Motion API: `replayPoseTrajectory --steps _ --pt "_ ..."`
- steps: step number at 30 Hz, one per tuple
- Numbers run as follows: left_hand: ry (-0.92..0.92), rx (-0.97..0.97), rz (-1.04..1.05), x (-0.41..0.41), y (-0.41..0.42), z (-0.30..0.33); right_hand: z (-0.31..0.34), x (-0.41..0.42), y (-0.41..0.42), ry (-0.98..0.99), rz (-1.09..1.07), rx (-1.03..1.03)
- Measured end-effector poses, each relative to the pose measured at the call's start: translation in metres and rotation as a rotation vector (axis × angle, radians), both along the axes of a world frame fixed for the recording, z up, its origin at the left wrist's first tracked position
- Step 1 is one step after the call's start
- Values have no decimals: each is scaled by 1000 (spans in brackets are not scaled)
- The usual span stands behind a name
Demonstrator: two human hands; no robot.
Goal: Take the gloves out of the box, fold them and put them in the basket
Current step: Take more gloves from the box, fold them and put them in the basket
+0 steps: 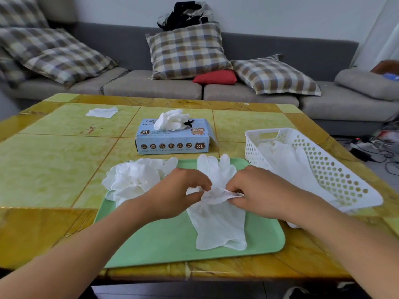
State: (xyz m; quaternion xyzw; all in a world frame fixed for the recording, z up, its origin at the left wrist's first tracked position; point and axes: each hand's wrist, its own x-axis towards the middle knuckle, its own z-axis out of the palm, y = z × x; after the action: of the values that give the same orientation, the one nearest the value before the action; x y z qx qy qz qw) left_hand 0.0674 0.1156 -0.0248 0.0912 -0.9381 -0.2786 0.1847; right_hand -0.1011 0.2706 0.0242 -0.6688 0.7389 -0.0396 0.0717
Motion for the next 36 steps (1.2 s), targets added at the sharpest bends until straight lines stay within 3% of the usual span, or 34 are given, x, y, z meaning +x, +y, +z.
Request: replayPoseTrajectory --steps 4,9,14,21,23,25,30,32,36 --pt "-66 -35 -103 4 7 17 14 5 8 39 80 -7" --pt "-302 -98 -228 10 18 13 -6 8 10 12 117 219" --pt "-481 -96 -223 14 20 16 -11 13 9 -67 82 371" --pt "-491 -115 -229 12 28 15 -23 15 3 32 166 343" --pt "-503 -97 -220 12 29 18 -22 11 -2 -110 158 336" --pt "-470 -67 -223 13 29 21 -12 5 -6 -441 96 297" --pt "40 201 -120 7 25 29 20 -11 -9 -1267 -55 71" --pt "189 351 -45 4 25 35 23 -14 -8 -1404 -77 65" --pt "185 626 22 5 27 51 26 -17 -7 -1478 -185 36"
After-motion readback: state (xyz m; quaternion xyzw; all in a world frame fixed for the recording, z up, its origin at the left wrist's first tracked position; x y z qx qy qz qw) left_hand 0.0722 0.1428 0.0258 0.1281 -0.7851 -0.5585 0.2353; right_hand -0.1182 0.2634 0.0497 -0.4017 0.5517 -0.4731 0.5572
